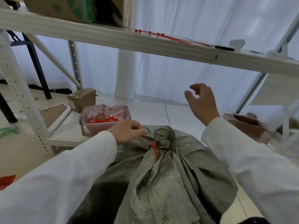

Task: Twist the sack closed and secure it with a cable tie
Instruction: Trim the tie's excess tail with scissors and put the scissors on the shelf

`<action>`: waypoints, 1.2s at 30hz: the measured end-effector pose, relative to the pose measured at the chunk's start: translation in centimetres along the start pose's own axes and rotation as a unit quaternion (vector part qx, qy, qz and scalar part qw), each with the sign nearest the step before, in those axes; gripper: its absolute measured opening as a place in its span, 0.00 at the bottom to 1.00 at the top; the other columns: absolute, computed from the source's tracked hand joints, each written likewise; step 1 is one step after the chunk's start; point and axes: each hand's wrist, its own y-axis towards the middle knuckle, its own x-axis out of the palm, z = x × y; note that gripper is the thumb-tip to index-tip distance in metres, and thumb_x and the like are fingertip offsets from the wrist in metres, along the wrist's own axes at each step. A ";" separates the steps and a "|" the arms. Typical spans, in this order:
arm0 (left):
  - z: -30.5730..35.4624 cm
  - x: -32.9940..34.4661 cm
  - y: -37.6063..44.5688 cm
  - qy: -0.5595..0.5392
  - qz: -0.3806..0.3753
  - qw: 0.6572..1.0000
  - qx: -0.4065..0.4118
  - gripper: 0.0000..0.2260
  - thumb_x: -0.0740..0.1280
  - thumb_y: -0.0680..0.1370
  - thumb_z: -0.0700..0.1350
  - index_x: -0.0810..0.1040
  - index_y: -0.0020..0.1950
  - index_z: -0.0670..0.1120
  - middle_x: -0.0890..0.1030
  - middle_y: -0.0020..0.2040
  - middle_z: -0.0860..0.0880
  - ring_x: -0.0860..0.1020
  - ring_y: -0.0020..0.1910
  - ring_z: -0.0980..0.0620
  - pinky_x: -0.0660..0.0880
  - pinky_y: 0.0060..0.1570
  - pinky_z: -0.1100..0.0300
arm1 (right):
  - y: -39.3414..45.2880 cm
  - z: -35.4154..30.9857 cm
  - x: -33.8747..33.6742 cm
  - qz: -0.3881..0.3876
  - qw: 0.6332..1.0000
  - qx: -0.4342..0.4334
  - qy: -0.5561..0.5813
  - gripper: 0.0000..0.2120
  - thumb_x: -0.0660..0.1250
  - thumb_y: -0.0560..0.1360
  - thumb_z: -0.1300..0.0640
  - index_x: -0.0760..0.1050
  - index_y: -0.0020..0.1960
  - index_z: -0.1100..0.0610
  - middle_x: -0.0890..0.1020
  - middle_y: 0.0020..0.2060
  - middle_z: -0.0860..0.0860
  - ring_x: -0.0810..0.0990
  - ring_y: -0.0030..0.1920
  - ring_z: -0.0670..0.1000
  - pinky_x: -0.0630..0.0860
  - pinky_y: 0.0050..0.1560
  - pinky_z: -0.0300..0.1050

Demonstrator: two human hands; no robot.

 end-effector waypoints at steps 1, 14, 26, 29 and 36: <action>-0.3 -0.5 0.3 0.005 0.044 0.999 -0.002 0.10 0.64 0.77 0.50 0.80 0.44 0.46 0.78 0.38 0.52 0.74 0.39 0.55 0.70 0.42 0.61 | 1.9 -0.4 -0.1 0.031 0.999 -0.024 -0.030 0.17 0.64 0.76 0.54 0.71 0.62 0.58 0.71 0.61 0.56 0.71 0.63 0.54 0.65 0.60 0.42; -4.1 -3.3 2.7 0.069 0.194 0.975 -0.079 0.09 0.60 0.79 0.46 0.79 0.49 0.46 0.78 0.43 0.50 0.75 0.43 0.52 0.67 0.44 0.61 | 20.2 0.6 -2.8 -0.002 0.905 0.017 -0.425 0.39 0.71 0.66 0.48 0.56 0.72 0.53 0.65 0.67 0.58 0.62 0.69 0.61 0.60 0.67 0.63; -2.8 -2.3 3.6 0.046 0.163 0.983 -0.067 0.08 0.60 0.78 0.45 0.76 0.42 0.46 0.76 0.36 0.52 0.73 0.38 0.52 0.66 0.42 0.59 | 17.3 2.9 -8.8 0.185 0.931 -0.050 -0.311 0.15 0.58 0.74 0.64 0.76 0.58 0.58 0.76 0.58 0.63 0.75 0.58 0.64 0.71 0.59 0.53; -1.5 -2.3 3.0 0.033 0.159 0.986 -0.040 0.06 0.61 0.78 0.47 0.76 0.48 0.48 0.77 0.39 0.53 0.75 0.42 0.53 0.67 0.46 0.60 | 14.0 3.4 -8.7 0.342 0.938 0.051 0.004 0.15 0.57 0.71 0.62 0.76 0.55 0.56 0.80 0.52 0.53 0.79 0.52 0.52 0.75 0.54 0.43; 1.6 -1.6 1.5 -0.048 0.152 0.986 0.039 0.10 0.63 0.76 0.55 0.76 0.53 0.53 0.82 0.49 0.50 0.79 0.51 0.52 0.74 0.57 0.55 | 1.8 0.2 -3.6 0.217 0.906 0.116 0.344 0.06 0.66 0.74 0.64 0.72 0.47 0.55 0.77 0.36 0.49 0.73 0.32 0.44 0.71 0.34 0.34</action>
